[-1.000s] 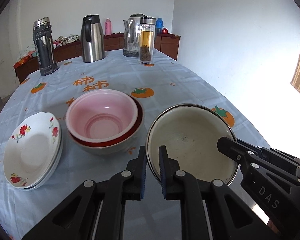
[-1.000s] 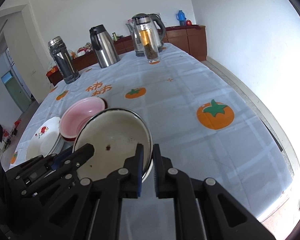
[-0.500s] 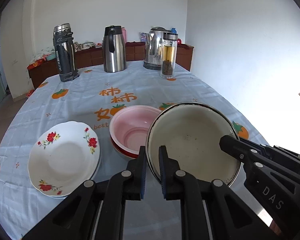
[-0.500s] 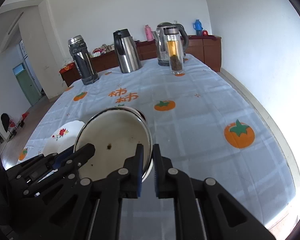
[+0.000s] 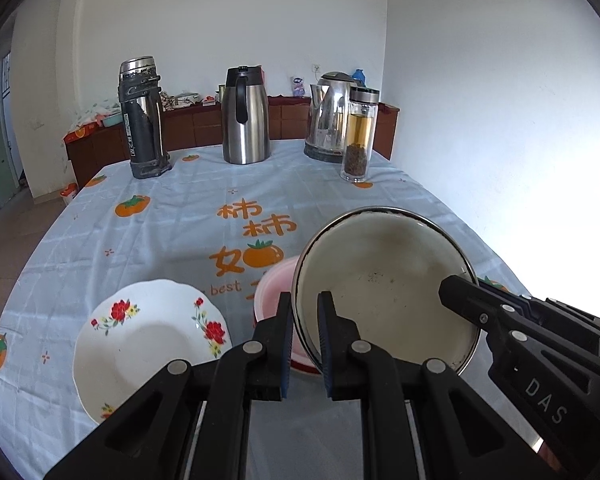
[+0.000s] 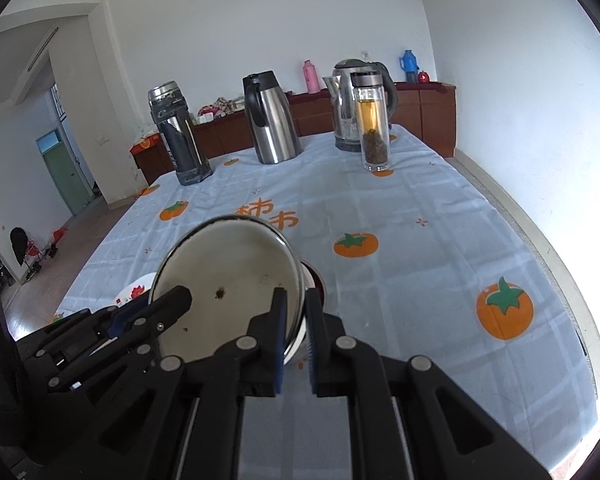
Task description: Organize plates and bowls
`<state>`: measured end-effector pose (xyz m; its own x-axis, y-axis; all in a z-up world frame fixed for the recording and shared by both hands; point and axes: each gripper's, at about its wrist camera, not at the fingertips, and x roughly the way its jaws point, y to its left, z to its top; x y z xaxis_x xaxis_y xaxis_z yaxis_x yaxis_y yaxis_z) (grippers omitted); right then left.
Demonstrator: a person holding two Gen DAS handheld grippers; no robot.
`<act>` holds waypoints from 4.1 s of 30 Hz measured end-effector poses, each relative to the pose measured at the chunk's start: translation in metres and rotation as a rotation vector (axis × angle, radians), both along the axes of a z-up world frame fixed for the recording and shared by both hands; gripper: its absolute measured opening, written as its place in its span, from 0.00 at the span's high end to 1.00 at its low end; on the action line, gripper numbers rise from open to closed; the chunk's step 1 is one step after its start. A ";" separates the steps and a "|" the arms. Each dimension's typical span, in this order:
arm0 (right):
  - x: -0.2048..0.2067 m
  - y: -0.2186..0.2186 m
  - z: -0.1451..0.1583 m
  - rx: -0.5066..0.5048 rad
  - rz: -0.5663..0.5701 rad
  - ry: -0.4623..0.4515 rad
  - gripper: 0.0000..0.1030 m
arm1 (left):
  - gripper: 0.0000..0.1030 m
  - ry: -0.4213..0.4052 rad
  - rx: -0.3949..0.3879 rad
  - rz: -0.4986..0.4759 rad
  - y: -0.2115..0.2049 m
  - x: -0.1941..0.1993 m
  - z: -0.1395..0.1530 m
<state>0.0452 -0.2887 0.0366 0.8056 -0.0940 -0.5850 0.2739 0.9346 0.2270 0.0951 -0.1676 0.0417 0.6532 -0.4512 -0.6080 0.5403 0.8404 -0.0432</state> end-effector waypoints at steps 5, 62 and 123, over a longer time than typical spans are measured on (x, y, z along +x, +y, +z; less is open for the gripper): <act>0.018 -0.001 0.005 0.002 0.008 -0.012 0.91 | 0.87 0.012 -0.013 0.008 -0.001 0.021 0.007; 0.047 -0.031 -0.030 0.059 -0.005 0.059 0.90 | 0.86 0.035 0.123 0.069 -0.025 0.054 -0.035; -0.050 0.009 -0.034 0.055 -0.074 -0.026 0.42 | 0.26 -0.066 0.125 0.138 0.029 -0.033 -0.039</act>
